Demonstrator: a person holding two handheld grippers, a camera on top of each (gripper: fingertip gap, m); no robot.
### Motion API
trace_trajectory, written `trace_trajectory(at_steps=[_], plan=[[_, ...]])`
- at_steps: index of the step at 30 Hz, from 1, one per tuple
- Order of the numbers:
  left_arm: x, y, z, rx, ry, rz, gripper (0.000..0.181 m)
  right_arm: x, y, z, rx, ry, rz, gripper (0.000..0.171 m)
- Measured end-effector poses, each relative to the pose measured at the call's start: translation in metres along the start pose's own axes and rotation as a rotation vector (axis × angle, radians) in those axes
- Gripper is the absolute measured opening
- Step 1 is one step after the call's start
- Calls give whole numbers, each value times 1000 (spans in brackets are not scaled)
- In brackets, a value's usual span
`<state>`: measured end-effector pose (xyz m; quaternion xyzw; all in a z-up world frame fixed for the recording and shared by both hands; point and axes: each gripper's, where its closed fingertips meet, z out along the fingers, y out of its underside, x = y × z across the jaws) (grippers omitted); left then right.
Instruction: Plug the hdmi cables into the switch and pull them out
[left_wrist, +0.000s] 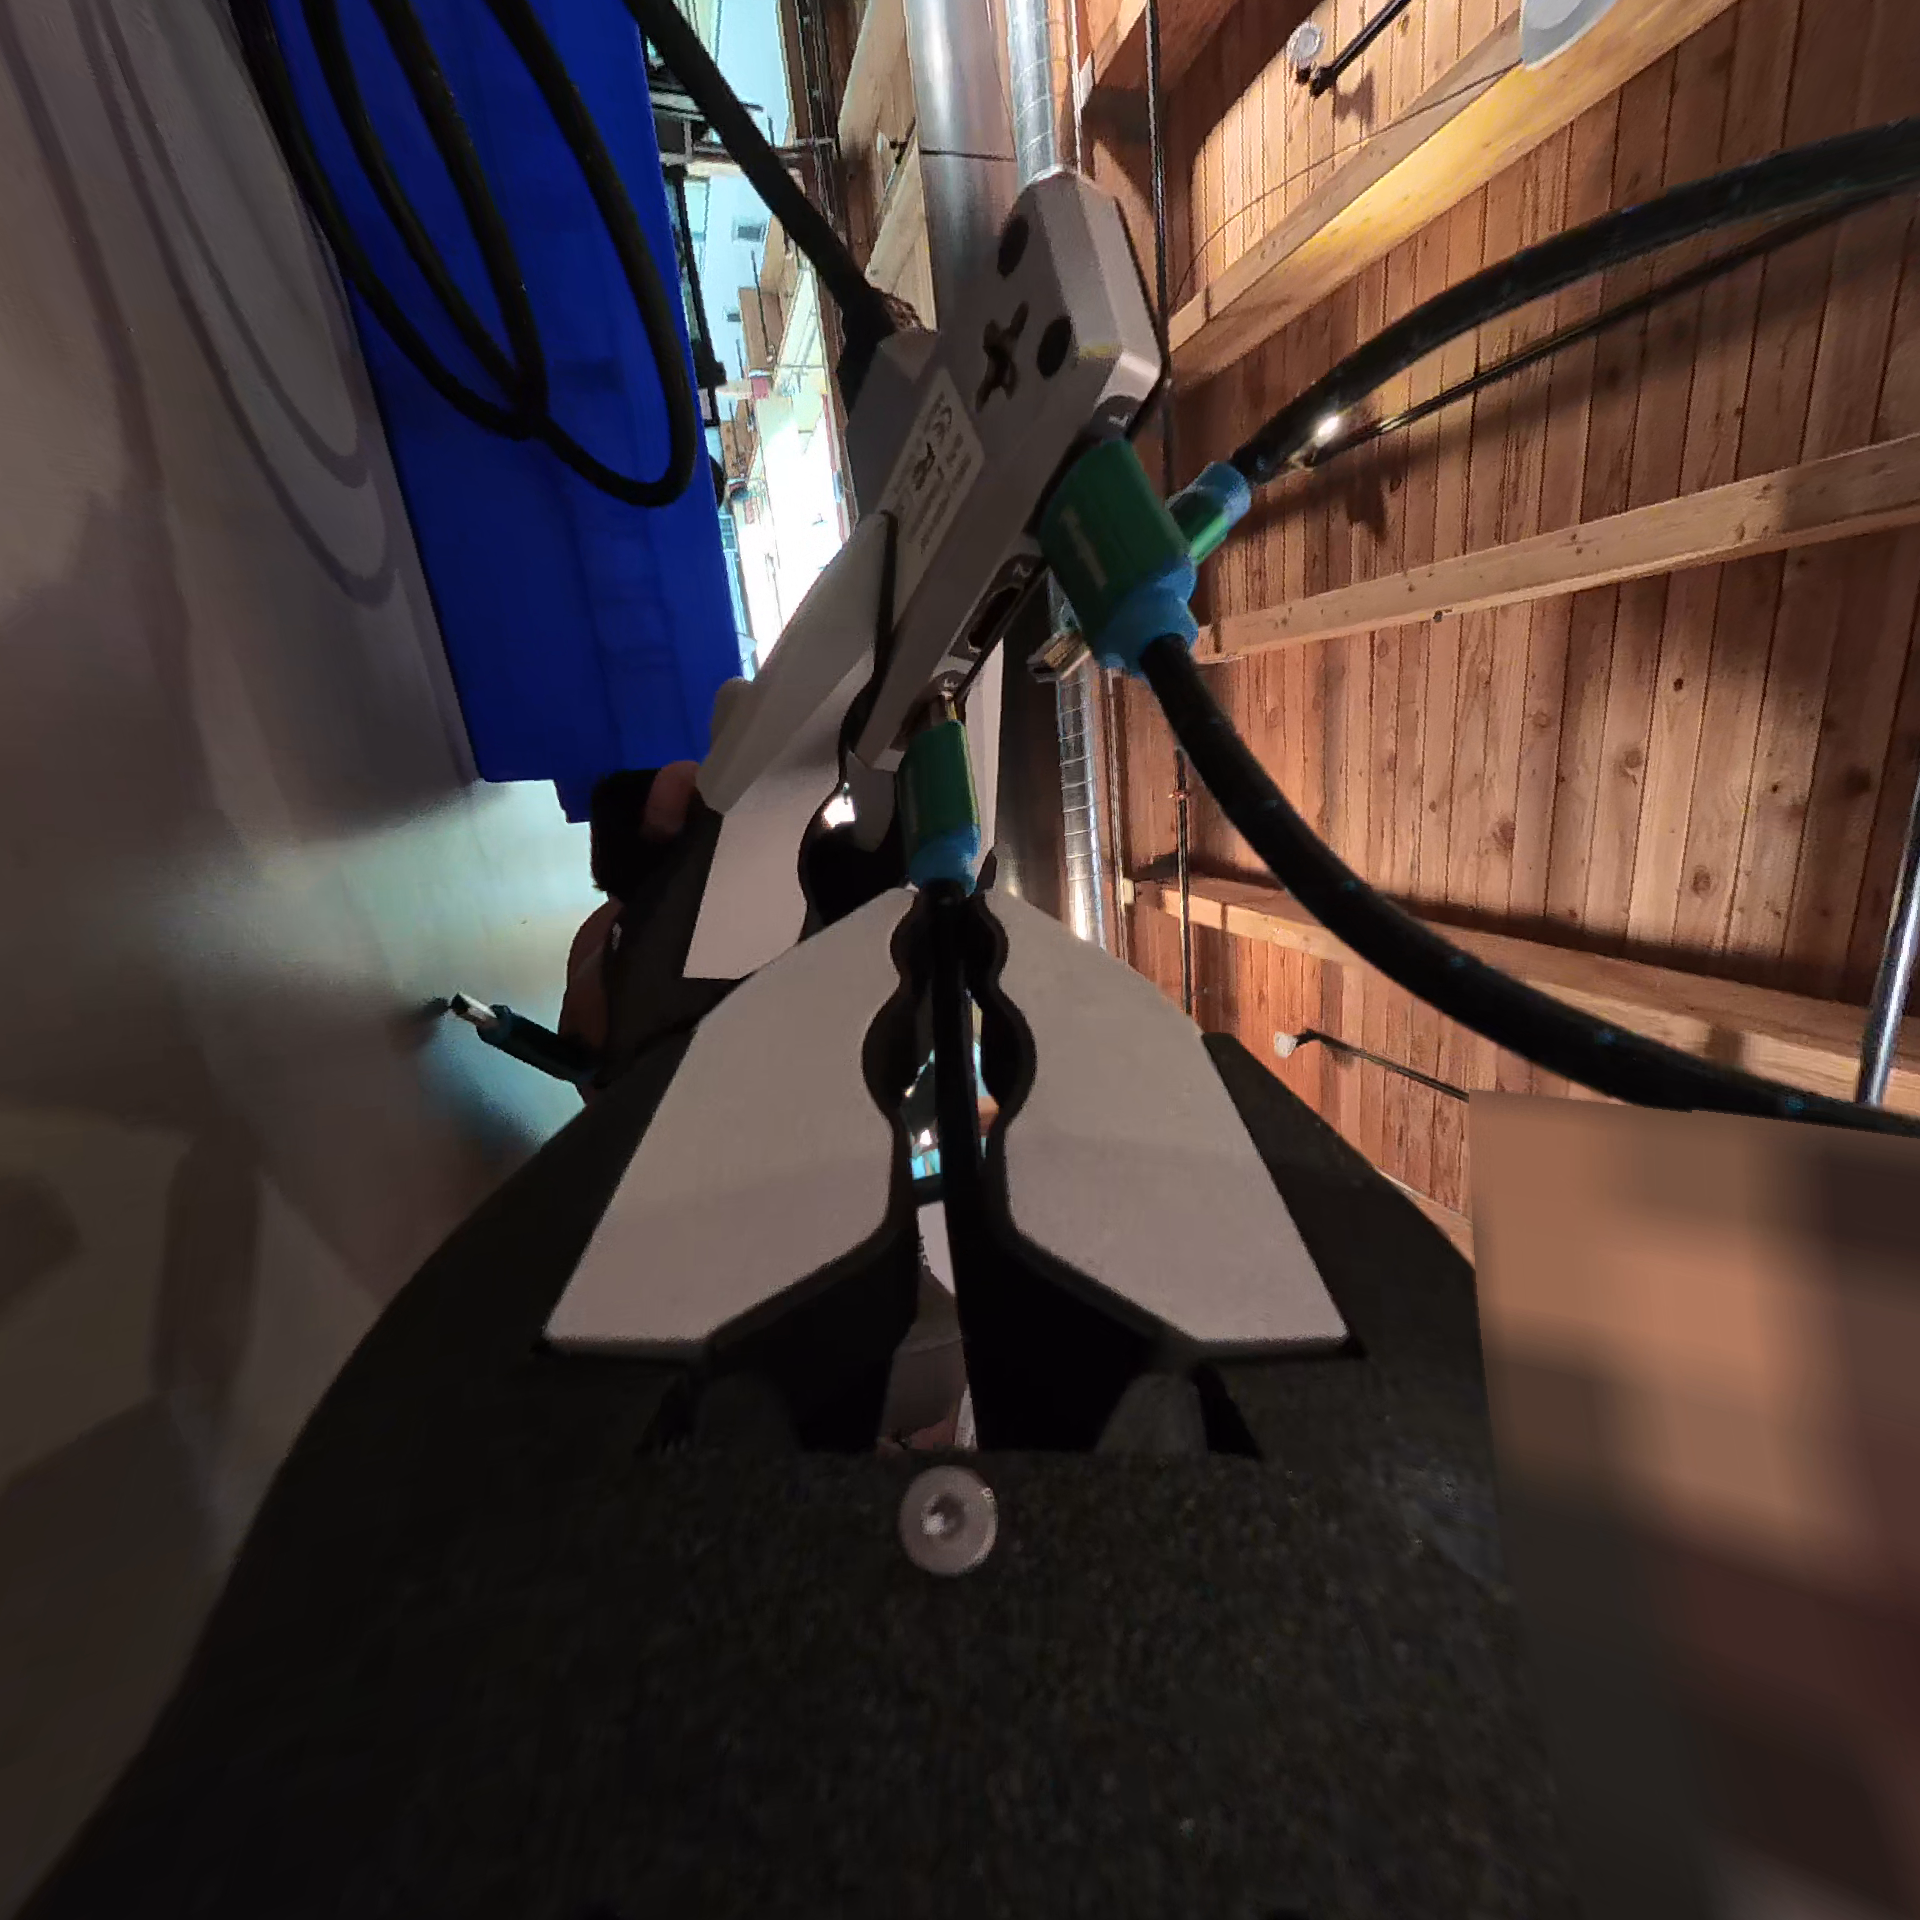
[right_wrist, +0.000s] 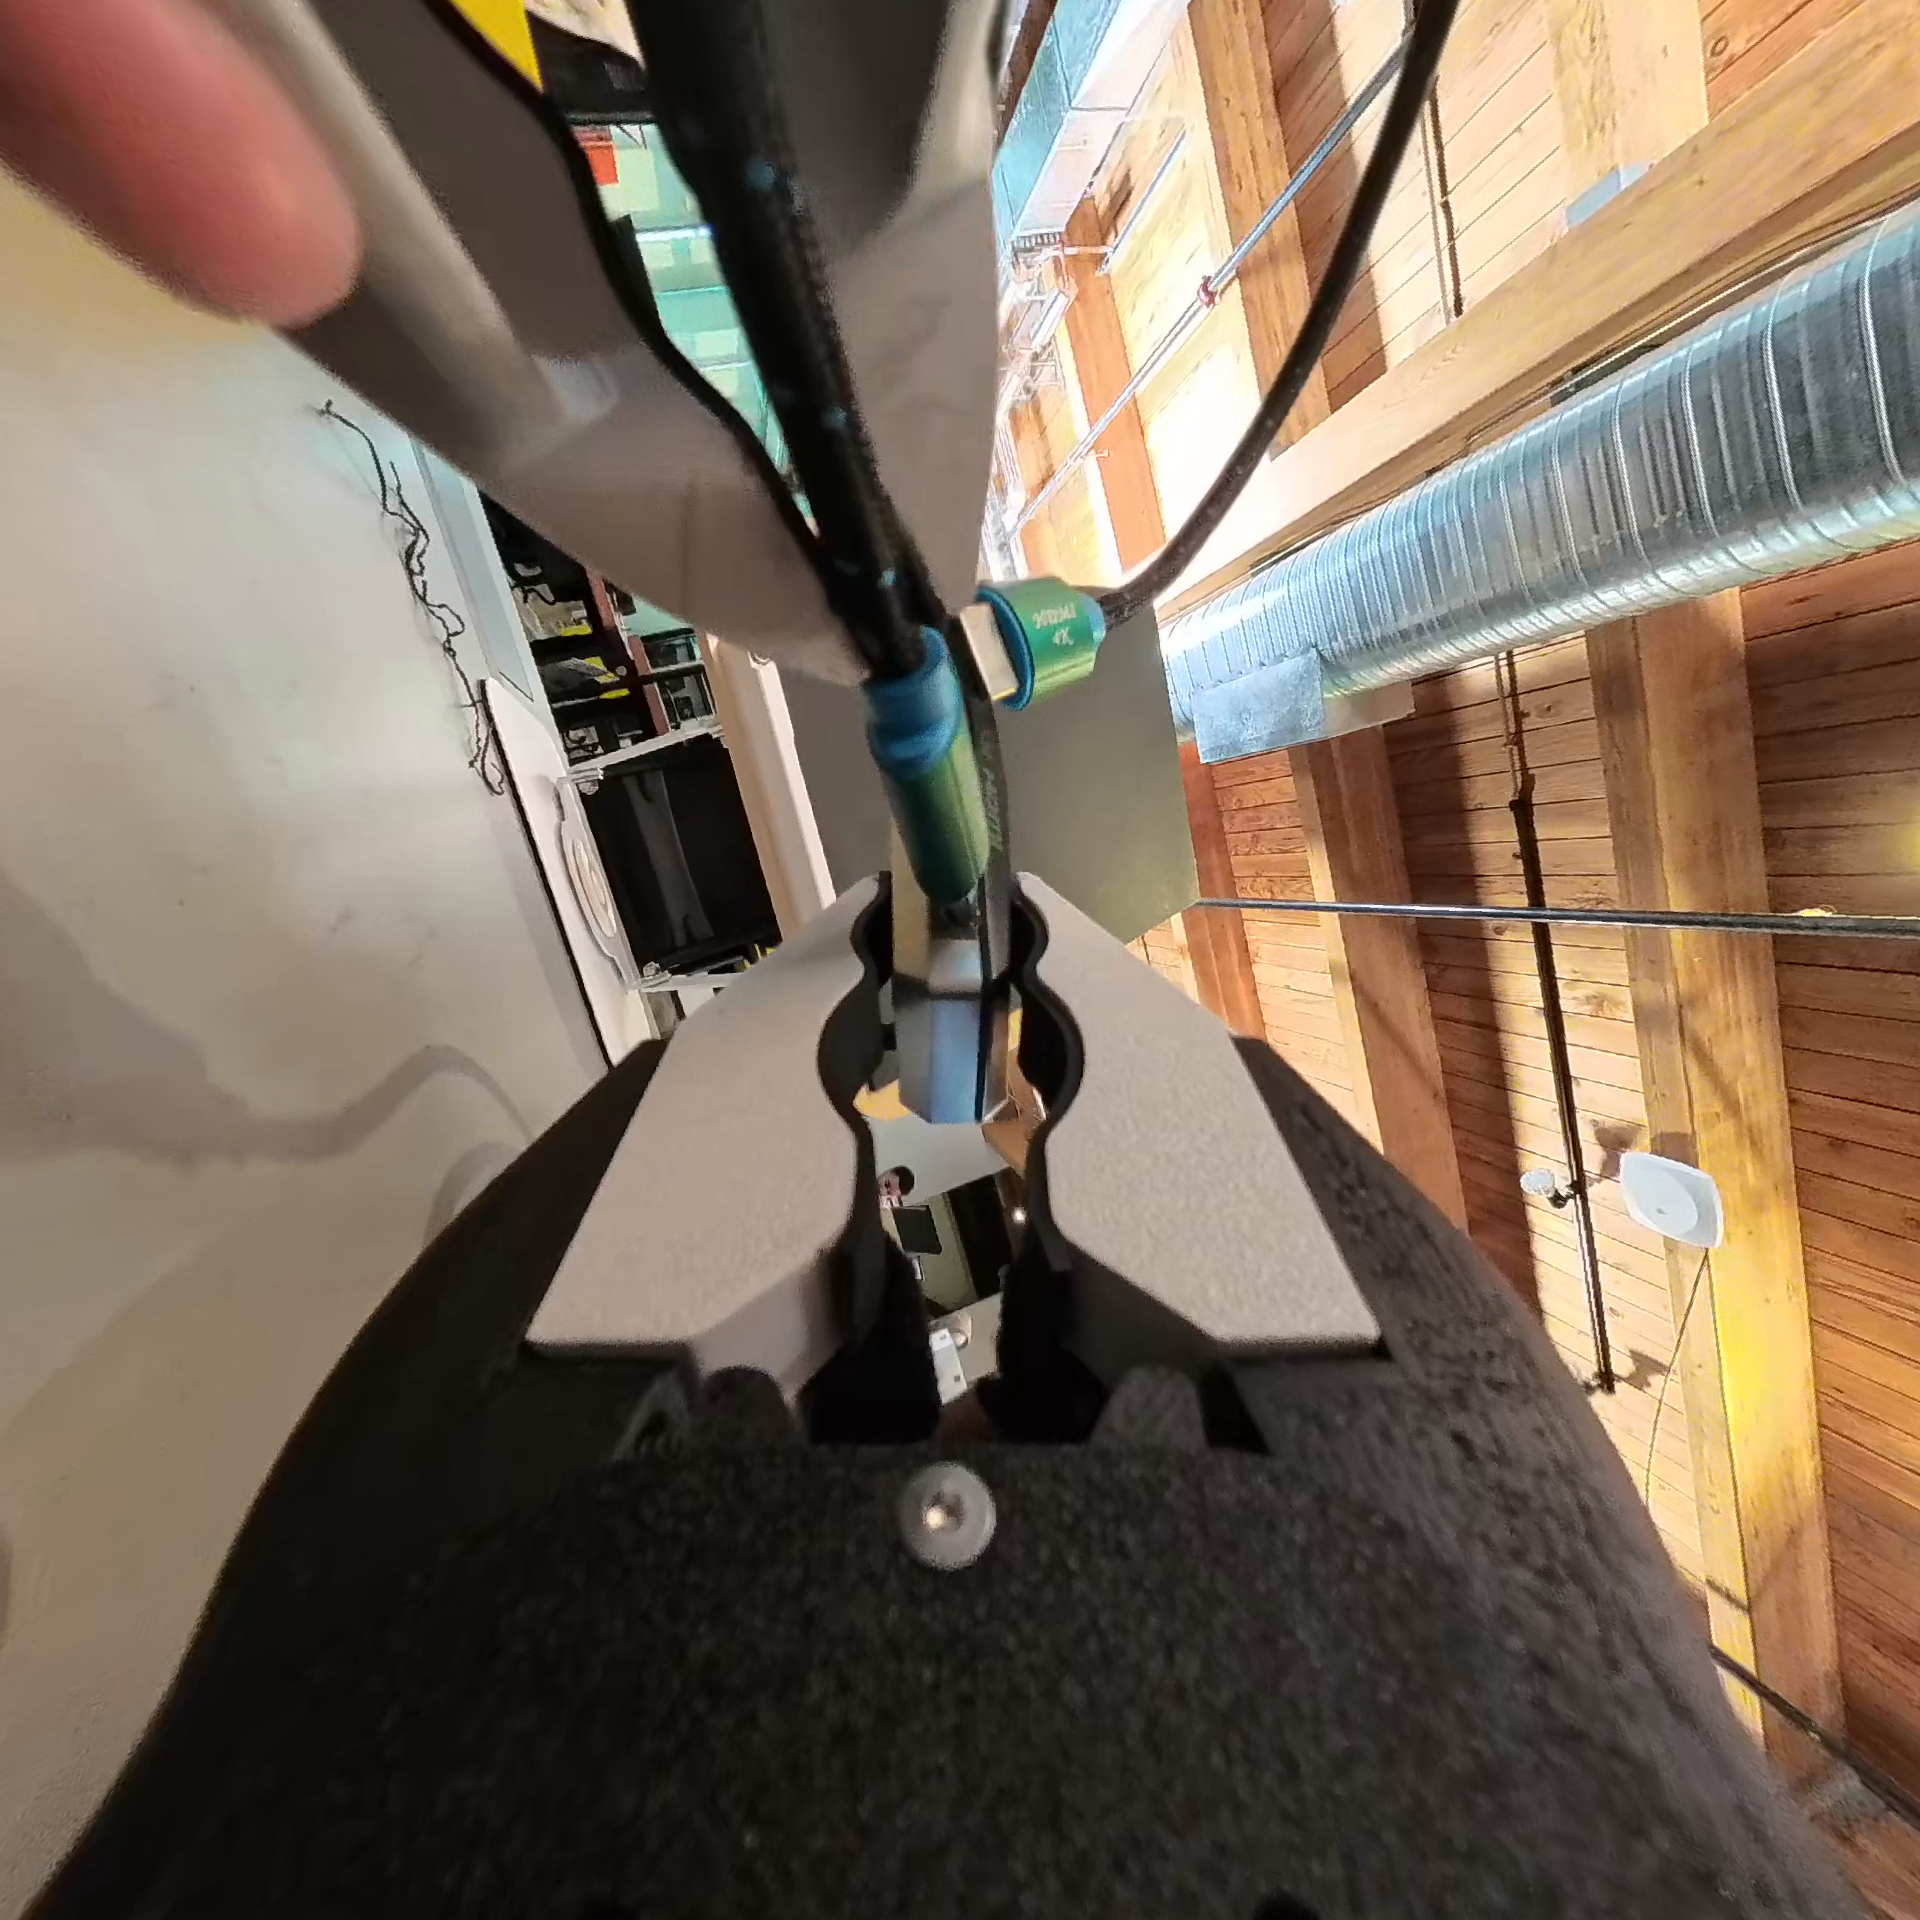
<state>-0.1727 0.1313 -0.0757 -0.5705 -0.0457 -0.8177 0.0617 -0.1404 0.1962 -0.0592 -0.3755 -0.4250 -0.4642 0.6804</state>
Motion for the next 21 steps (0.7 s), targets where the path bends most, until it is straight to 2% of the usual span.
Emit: trace_trajectory(at_steps=[13,18,21], plan=[[-2,0,0,24,-22,-21,5,-9,0,3,-10,-8,-89,19],[-8,-9,-5,26,-130,86,6,-19,2,5,-31,-51,-107,19],[-11,-10,-7,-3,-230,241,7,-23,2,6,-40,-79,-126,19]])
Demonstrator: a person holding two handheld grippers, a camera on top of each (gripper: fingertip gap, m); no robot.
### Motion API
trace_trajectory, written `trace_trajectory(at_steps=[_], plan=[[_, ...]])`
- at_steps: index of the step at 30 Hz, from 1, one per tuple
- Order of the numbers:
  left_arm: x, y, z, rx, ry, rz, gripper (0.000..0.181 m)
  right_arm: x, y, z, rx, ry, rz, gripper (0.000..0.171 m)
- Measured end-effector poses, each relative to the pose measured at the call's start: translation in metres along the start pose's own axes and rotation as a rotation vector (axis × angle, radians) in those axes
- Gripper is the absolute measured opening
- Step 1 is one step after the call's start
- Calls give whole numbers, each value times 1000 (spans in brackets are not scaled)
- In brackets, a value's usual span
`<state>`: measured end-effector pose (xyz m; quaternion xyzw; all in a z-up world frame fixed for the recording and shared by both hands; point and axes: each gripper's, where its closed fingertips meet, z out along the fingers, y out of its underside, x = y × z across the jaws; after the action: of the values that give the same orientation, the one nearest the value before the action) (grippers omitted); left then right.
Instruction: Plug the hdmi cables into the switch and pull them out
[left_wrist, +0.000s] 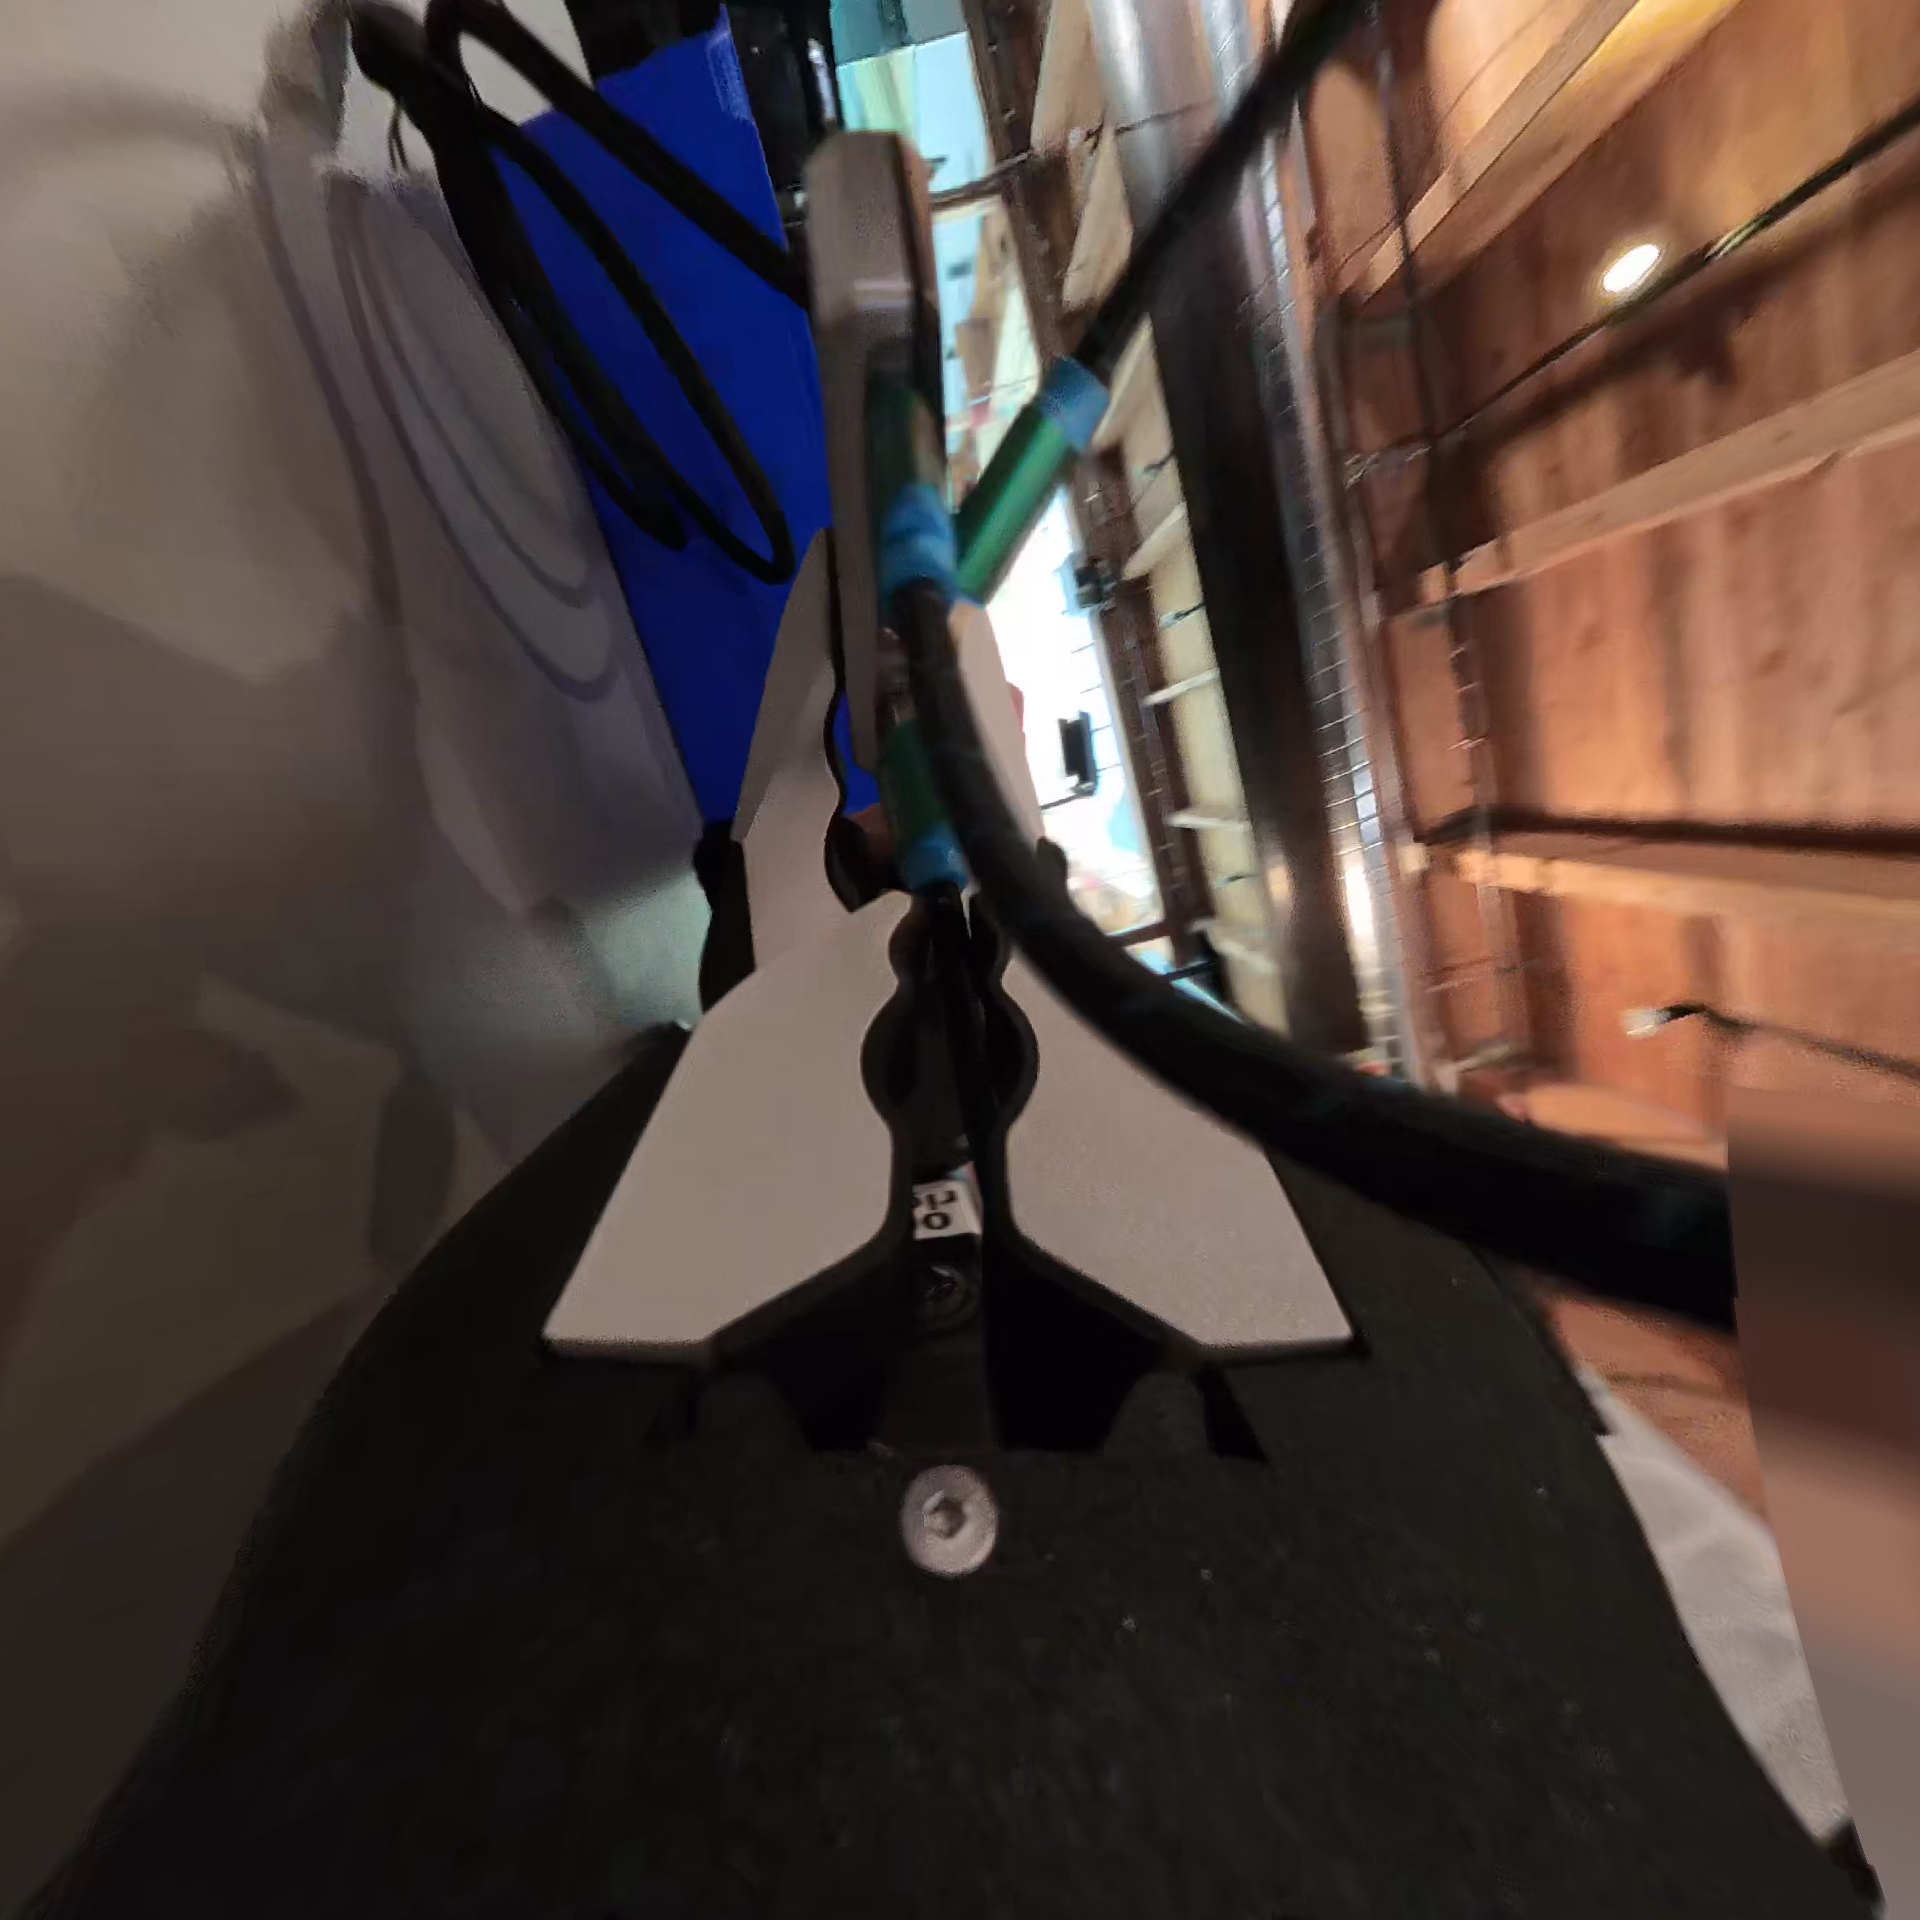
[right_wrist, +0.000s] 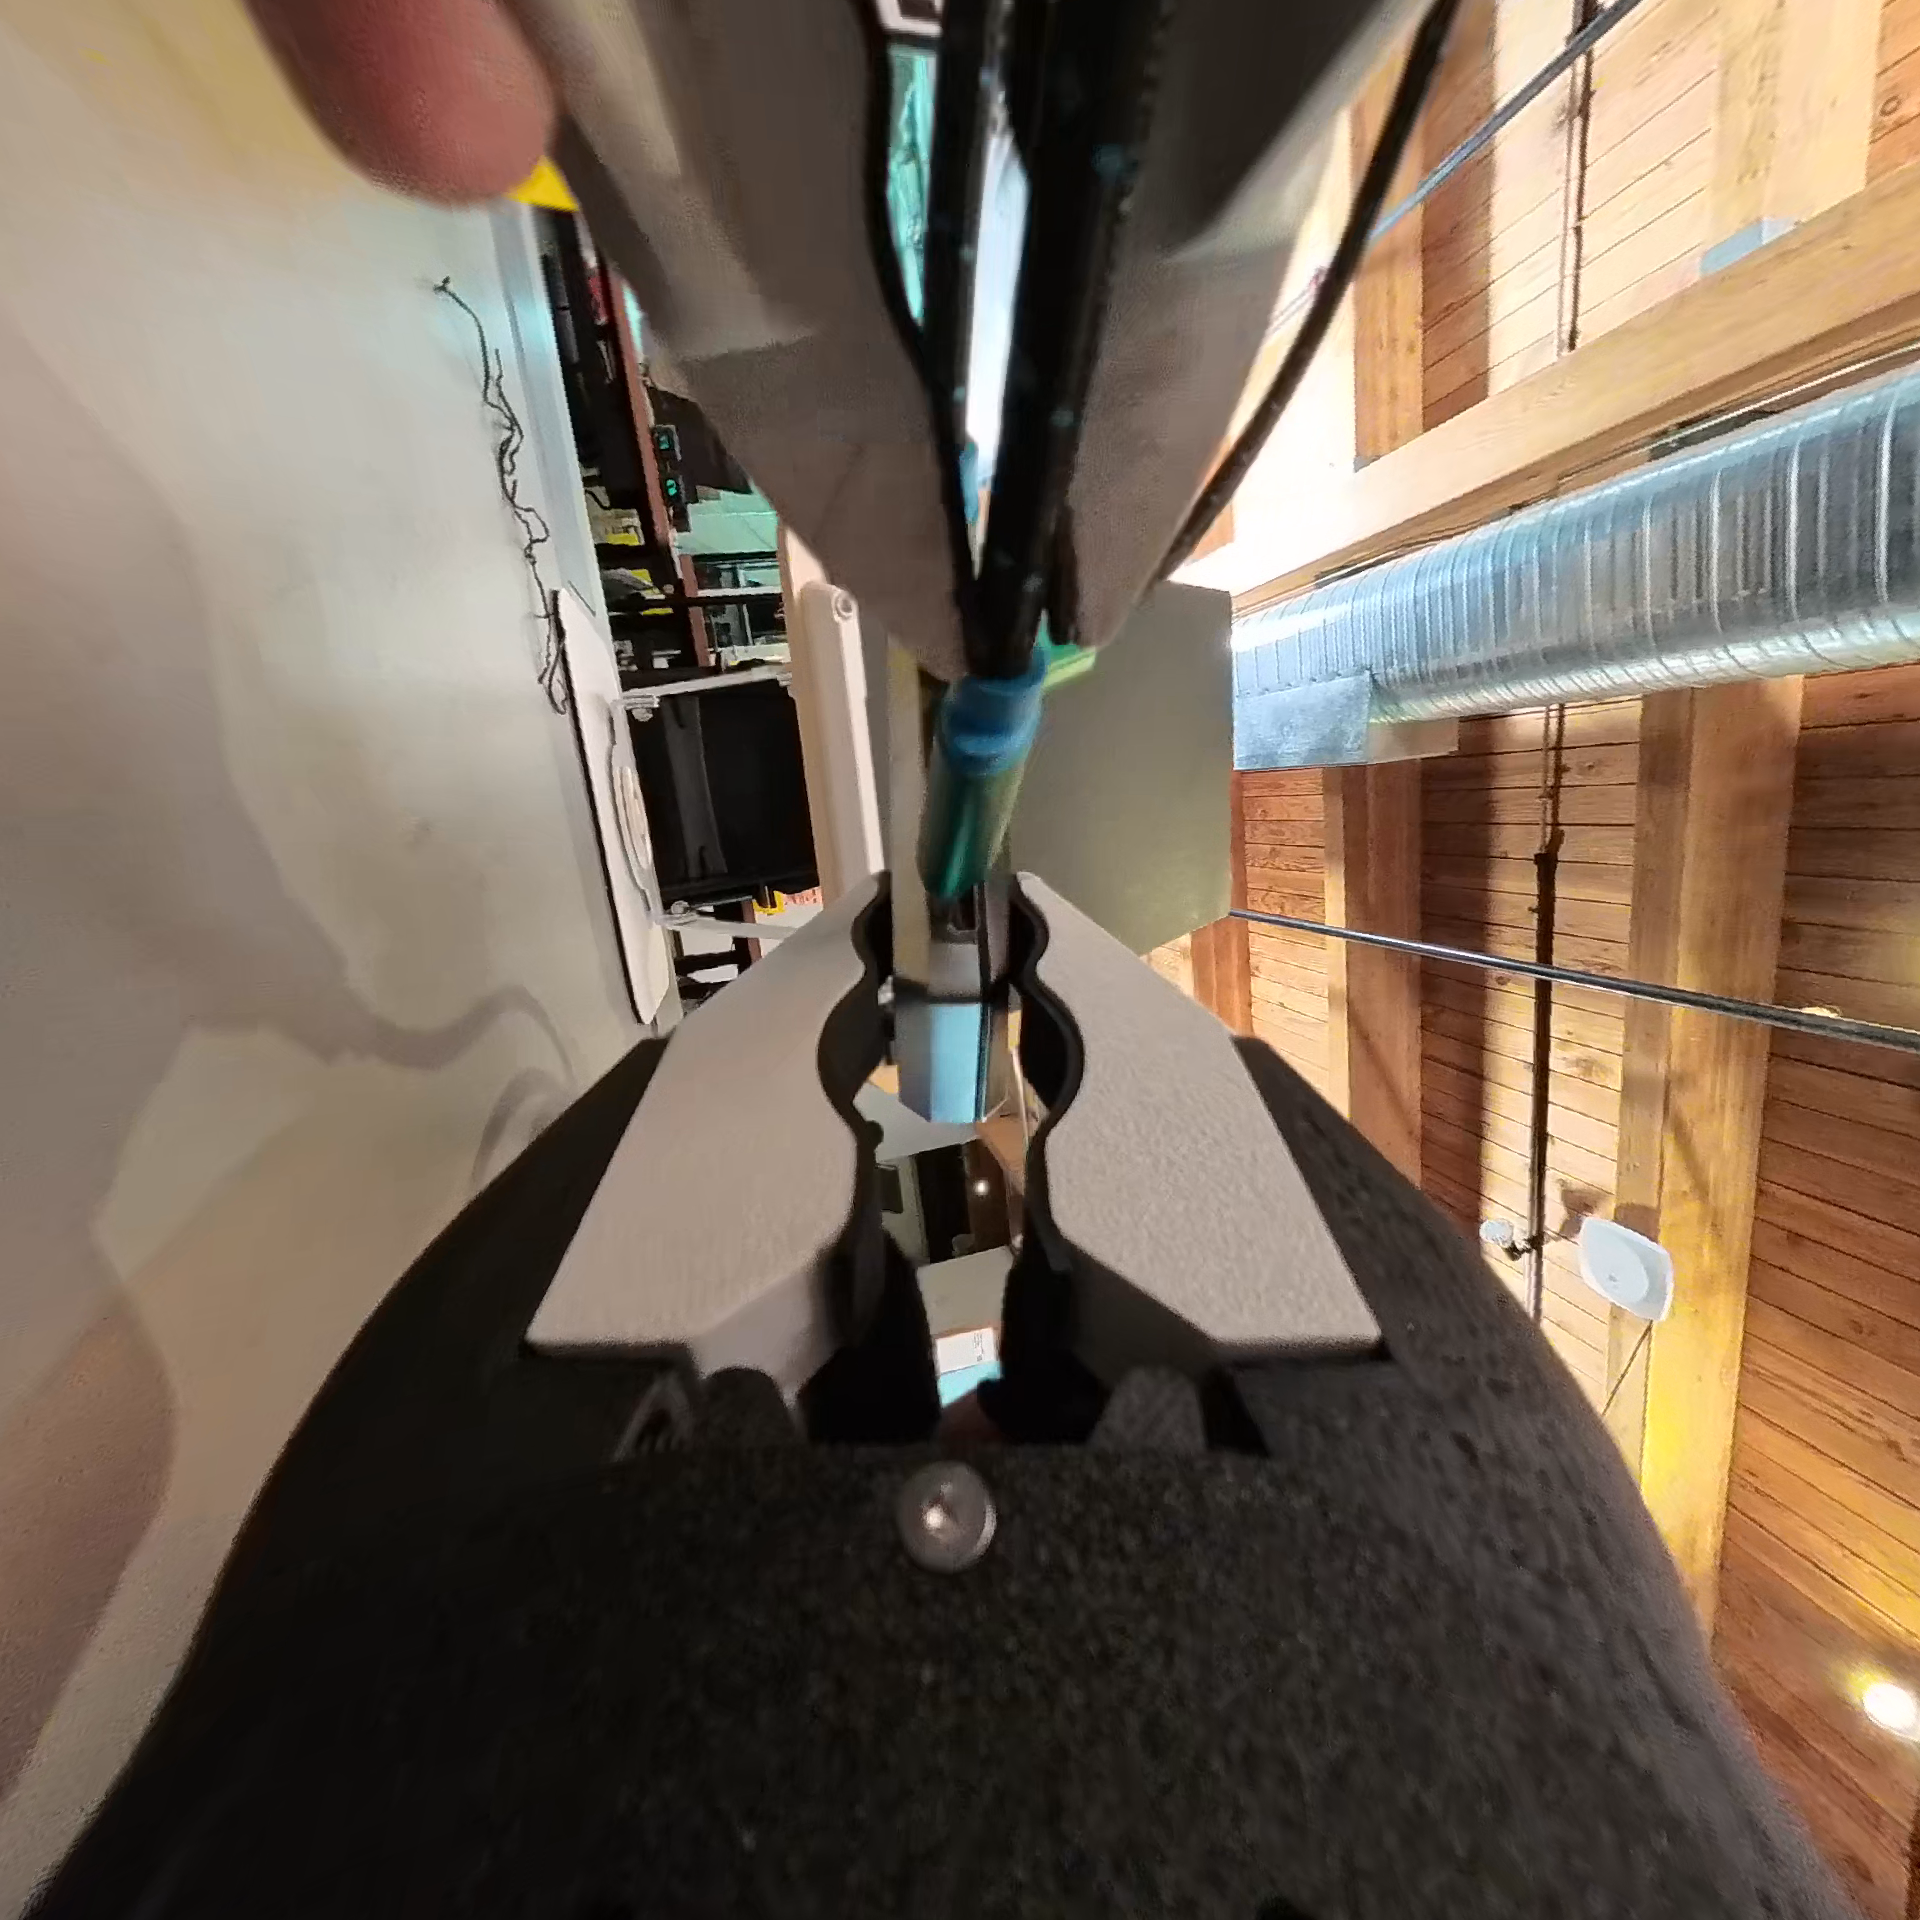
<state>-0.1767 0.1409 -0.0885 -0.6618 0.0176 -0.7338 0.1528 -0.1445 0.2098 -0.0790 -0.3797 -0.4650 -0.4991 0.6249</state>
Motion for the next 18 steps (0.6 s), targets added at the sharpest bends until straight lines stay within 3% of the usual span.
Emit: trace_trajectory(at_steps=[7,10,12,18], plan=[[-19,14,1,-145,-259,340,6,-6,-4,-1,-9,-50,-4,19],[-9,10,0,-132,-258,390,6,-5,-3,-1,-7,-50,-10,20],[-2,8,-1,-110,-205,313,6,-4,-1,-2,-7,-47,-9,19],[-11,11,-3,-43,19,-164,6,-3,-5,-4,9,-40,3,19]])
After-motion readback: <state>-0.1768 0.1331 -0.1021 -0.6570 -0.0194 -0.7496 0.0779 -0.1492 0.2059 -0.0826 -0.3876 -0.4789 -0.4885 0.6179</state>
